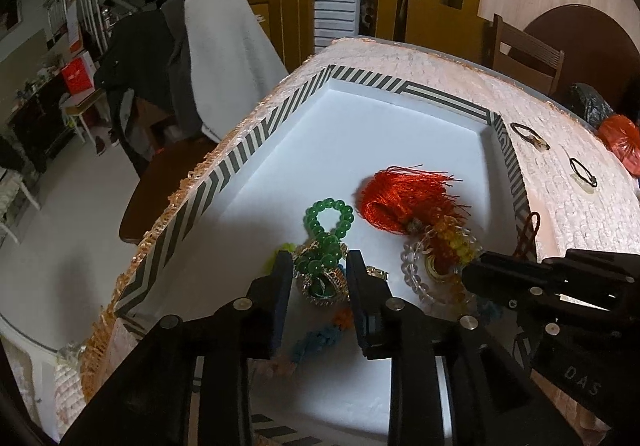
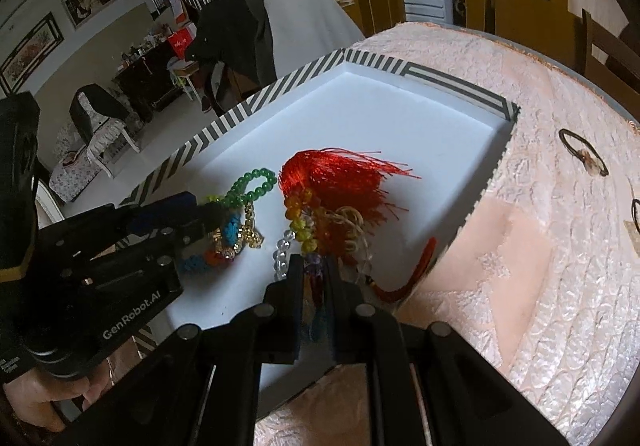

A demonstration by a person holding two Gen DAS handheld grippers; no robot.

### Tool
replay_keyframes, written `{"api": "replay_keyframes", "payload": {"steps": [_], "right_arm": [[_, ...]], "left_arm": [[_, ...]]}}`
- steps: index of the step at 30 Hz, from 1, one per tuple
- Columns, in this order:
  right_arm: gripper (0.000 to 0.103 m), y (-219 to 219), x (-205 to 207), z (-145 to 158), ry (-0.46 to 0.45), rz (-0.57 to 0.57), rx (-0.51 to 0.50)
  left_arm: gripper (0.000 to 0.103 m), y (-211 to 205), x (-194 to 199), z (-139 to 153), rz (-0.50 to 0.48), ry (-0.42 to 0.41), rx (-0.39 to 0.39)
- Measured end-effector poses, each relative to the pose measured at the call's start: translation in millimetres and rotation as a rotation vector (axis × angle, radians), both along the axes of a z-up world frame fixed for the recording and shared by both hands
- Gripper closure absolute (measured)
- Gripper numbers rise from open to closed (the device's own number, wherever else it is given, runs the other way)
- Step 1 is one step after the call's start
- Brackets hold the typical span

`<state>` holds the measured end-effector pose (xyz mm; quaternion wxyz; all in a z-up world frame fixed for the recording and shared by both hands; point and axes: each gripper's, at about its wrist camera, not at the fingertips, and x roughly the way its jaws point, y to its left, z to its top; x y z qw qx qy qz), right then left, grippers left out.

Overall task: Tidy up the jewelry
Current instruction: 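Carry the green strand and amber bracelet into the white tray and open both grippers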

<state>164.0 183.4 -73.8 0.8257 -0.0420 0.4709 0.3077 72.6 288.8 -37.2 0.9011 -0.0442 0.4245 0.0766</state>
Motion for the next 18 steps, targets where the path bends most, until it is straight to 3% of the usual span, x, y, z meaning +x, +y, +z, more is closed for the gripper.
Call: {"api": "replay_keyframes", "payload": {"steps": [4, 6, 14, 18], "right_arm": [[0.081, -0.1, -0.1, 1.1, 0.010, -0.002, 0.008], [0.056, -1.6, -4.5, 4.1, 0.008, 0.001, 0.028], [0.037, -11.3, -15.4, 22.8, -0.058, -0.024, 0.036], [0.019, -24.7, -21.2, 33.2, -0.112, -0.040, 0.041]], "left_arm": [[0.055, -2.1, -3.3, 3.7, 0.008, -0.009, 0.019], [0.053, -2.7, -5.1, 5.7, 0.015, -0.012, 0.024], [0.048, -5.4, -8.8, 9.1, 0.035, -0.003, 0.043], [0.047, -10.3, -10.1, 12.4, 0.026, -0.002, 0.033]]}}
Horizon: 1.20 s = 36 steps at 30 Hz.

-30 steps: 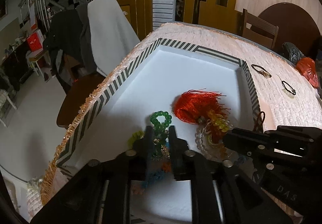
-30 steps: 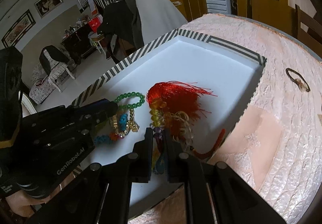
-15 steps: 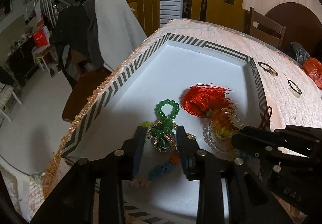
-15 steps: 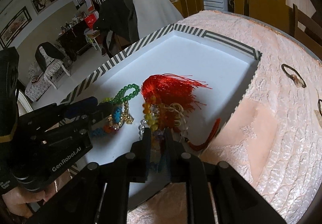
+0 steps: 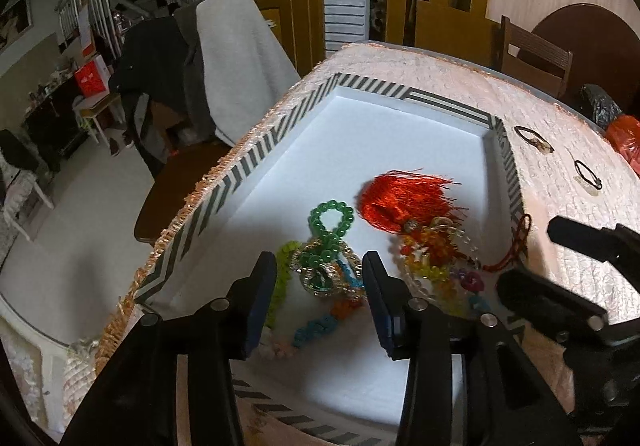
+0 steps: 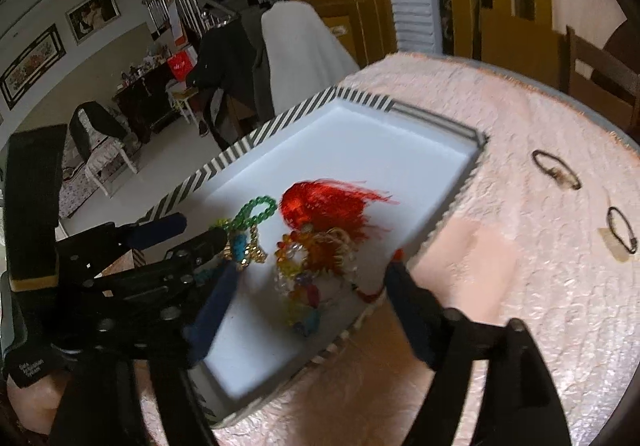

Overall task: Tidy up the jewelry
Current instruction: 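Carry the green strand and amber bracelet into the white tray and open both grippers, then grasp the black cord bracelet with the right gripper while the left grasps the charm hair tie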

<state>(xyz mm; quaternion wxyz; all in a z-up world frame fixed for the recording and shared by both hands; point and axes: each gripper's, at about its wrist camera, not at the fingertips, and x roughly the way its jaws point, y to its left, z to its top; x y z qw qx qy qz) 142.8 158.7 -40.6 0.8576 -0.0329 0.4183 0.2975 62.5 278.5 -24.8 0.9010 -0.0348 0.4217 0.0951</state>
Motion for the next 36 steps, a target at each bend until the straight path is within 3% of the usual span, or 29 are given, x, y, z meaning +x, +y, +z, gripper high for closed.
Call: {"api": "replay_keyframes", "payload": {"steps": [13, 22, 30, 36], "right_arm": [[0.009, -90.1, -19.9, 26.2, -0.087, -0.123, -0.037], [0.009, -224.5, -13.4, 13.5, -0.050, -0.355, -0.109], [0.012, -318.0, 9.5, 8.2, 0.002, -0.533, -0.016], [0.017, -341.8, 43.7, -8.9, 0.006, -0.545, -0.022]], "left_arm": [[0.047, -38.5, -2.5, 25.9, -0.044, -0.042, 0.028], [0.047, -108.3, 17.0, 35.8, -0.167, -0.090, -0.015], [0.047, -207.3, 69.1, 4.5, -0.391, -0.033, -0.078], [0.047, -240.6, 94.2, -27.2, -0.414, -0.011, -0.062]]}}
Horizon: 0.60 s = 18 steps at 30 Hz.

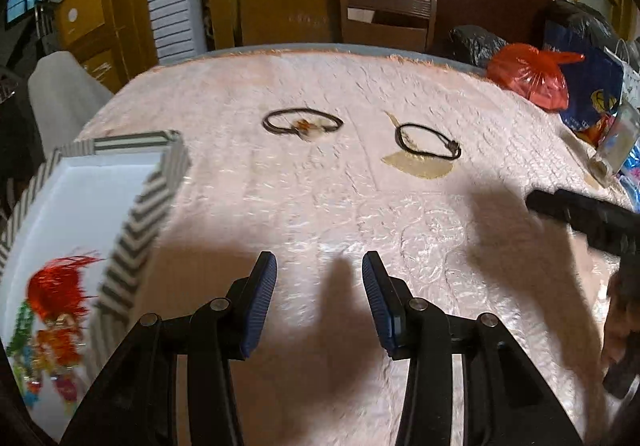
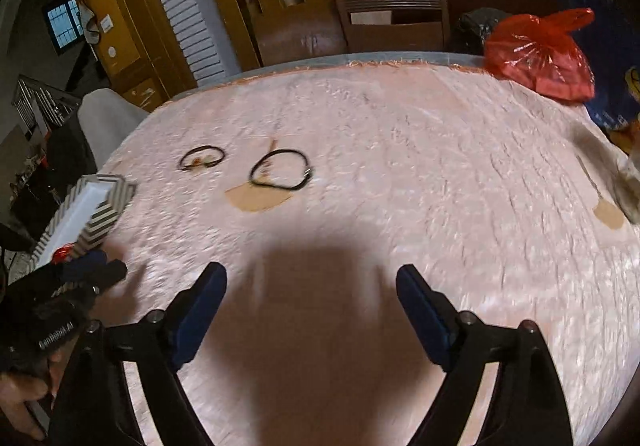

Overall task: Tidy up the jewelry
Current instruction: 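Grasp the black cord bracelet with the right gripper while the left grasps the charm hair tie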

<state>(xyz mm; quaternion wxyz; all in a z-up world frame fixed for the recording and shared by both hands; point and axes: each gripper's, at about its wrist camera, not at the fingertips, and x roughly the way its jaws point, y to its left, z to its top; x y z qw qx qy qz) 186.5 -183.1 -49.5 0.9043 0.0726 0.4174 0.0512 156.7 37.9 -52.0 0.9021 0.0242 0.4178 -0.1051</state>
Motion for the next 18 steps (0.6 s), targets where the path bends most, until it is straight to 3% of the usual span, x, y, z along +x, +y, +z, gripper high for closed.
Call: {"api": "replay_keyframes", "payload": {"steps": [2, 4, 9, 14, 18], "right_arm": [[0.021, -1.4, 14.2, -2.2, -0.007, 0.011, -0.004], [0.025, -2.1, 37.0, -6.2, 0.002, 0.028, -0.012], [0.050, 7.4, 86.6, -11.7, -0.001, 0.058, -0.053], [0.075, 21.4, 123.9, -23.7, 0.048, 0.072, -0.060], [0.078, 38.4, 124.0, -27.9, 0.057, 0.104, -0.160]], "left_arm": [[0.047, -3.3, 0.1, -10.3, 0.004, 0.025, 0.011], [0.047, -2.0, -1.2, -6.3, 0.001, 0.000, -0.008], [0.043, 0.6, 2.2, -11.9, 0.027, 0.030, -0.035], [0.037, -7.8, 2.0, -12.8, 0.014, 0.033, 0.010], [0.035, -7.9, 3.6, -12.8, 0.013, 0.035, 0.004]]}}
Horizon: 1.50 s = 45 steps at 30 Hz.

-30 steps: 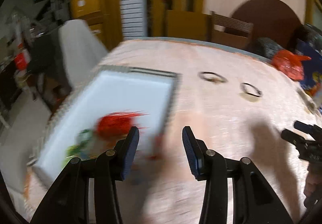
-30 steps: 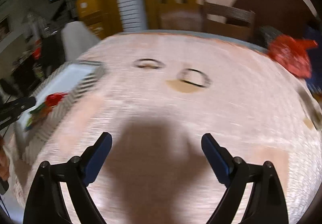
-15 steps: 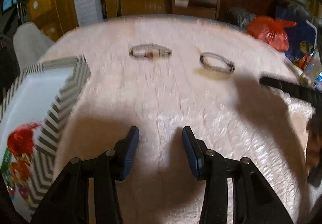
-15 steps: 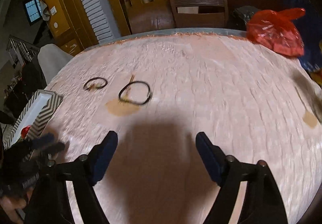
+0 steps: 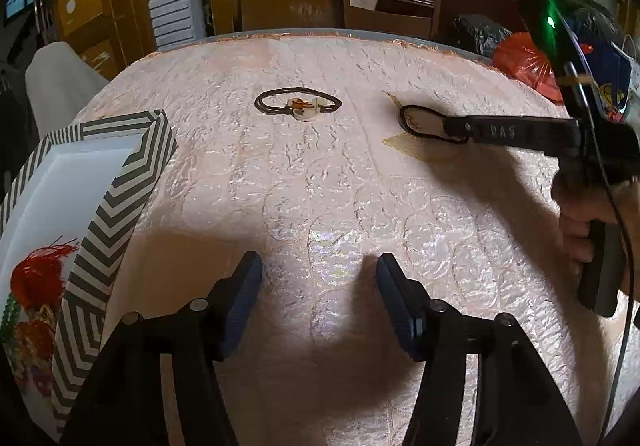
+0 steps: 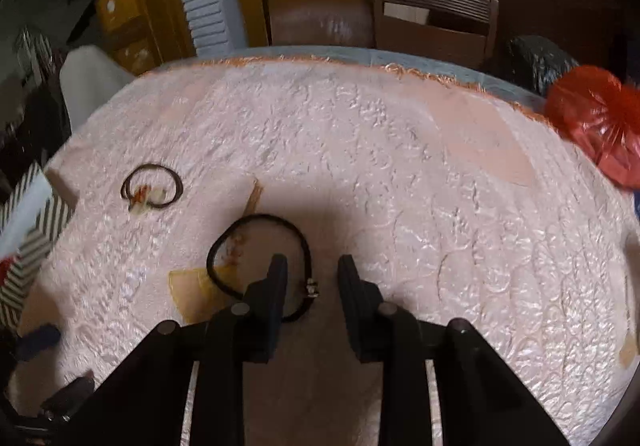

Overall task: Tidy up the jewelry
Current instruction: 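Grasp the black cord bracelet with the right gripper while the left grasps the charm hair tie, then lift the black cord and brown hair tie and move both toward the tray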

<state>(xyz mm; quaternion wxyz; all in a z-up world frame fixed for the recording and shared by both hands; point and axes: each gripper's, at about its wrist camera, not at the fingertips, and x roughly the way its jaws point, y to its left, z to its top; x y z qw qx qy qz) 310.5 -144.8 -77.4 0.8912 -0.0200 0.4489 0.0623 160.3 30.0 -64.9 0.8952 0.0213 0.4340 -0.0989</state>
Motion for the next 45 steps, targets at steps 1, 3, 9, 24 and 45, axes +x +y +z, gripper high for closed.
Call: {"api": "replay_keyframes", "payload": {"steps": [1, 3, 9, 24, 45], "right_arm": [[0.081, 2.1, -2.5, -0.8, -0.003, 0.002, -0.024], [0.093, 5.0, -7.5, -1.4, -0.011, 0.006, -0.067], [0.095, -5.8, -43.4, 3.4, 0.061, -0.036, -0.120], [0.094, -31.6, -126.5, 7.0, 0.122, -0.123, -0.023], [0.094, -41.3, -124.7, 8.4, 0.127, -0.129, 0.080]], "left_arm": [[0.035, 0.4, -0.4, 0.1, 0.001, 0.000, -0.001], [0.035, 0.6, 1.0, -0.7, 0.002, 0.001, -0.005], [0.034, 1.6, 3.0, -1.1, 0.000, 0.001, -0.012], [0.038, -29.3, 156.0, 3.8, -0.314, 0.067, 0.145], [0.058, -17.8, 49.7, 19.2, -0.349, 0.004, 0.014]]}}
